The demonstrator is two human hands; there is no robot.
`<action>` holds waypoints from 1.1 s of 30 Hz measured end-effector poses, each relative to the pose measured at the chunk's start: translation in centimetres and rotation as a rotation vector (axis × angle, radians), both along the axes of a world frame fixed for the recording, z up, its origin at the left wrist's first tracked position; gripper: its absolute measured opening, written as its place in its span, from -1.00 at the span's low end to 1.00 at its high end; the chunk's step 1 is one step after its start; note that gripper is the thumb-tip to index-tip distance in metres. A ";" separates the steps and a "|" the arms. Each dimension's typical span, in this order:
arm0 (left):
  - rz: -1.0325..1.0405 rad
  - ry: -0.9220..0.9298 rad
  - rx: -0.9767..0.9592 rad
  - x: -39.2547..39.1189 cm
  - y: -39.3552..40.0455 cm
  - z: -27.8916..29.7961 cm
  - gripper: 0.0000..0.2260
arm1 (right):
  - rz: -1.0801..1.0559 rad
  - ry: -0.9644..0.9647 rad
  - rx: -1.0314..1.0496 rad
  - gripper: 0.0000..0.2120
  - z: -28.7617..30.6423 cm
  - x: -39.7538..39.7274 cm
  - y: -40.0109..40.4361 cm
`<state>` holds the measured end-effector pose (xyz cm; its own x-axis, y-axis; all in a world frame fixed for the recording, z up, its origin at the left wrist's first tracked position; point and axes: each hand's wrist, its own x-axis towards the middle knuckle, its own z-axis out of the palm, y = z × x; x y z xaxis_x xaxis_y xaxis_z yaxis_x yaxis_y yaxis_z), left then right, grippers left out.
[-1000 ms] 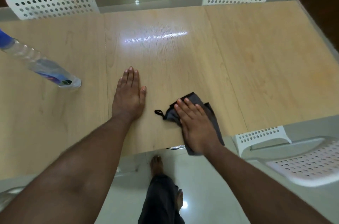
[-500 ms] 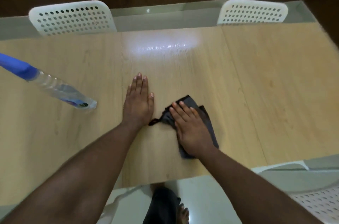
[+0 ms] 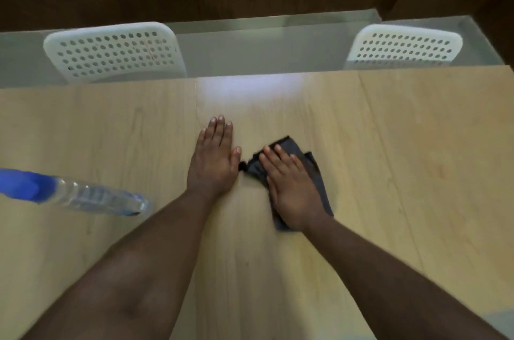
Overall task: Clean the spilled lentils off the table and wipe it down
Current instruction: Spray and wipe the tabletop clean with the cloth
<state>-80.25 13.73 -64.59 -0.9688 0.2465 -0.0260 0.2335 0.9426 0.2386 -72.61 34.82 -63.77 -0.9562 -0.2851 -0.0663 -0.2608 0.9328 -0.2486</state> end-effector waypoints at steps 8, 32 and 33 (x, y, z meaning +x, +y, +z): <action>0.012 0.005 0.000 -0.6 0.0 -0.3 -0.36 | -0.249 0.047 0.000 -0.47 0.1 -9.1 2.3; 0.113 0.000 0.055 -2.0 0.4 -0.5 -0.38 | -0.084 0.028 -0.016 -0.48 0.8 -18.0 -3.5; 0.109 0.006 0.049 -2.0 0.4 -0.3 -0.38 | -0.024 0.015 -0.011 -0.47 0.9 -15.9 -3.0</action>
